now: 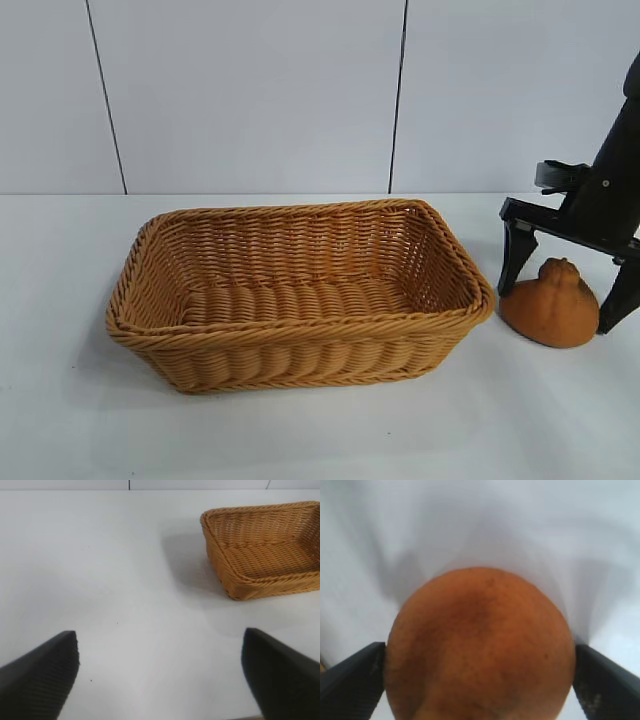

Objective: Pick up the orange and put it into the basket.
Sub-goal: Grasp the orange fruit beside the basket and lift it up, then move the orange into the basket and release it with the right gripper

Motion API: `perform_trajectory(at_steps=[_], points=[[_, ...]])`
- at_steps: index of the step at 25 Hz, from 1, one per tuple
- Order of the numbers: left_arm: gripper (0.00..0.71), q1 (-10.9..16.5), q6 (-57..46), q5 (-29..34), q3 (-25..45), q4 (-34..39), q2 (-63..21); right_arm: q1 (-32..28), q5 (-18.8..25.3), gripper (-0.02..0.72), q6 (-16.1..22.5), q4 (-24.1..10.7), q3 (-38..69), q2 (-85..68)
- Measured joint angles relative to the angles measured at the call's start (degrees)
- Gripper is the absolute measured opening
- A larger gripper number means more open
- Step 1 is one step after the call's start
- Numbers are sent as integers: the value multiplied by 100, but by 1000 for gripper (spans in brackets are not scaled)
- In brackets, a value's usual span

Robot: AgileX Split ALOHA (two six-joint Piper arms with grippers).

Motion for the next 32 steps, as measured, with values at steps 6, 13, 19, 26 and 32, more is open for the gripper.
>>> perform_trajectory(at_steps=[6,13,19,26,32], points=[[630,0,0,0,0,0,0,0,91,242,-1,-63,0,-17],[630,0,0,0,0,0,0,5,204,82,-129,-86,0,-557],[630,0,0,0,0,0,0,16,336,82,-159,-71,0,-1563],[630,0,0,0,0,0,0,21,460,82,-170,-23,0,-2431],[630,0,0,0,0,0,0,126,465,82,-172,412,0,-2806]])
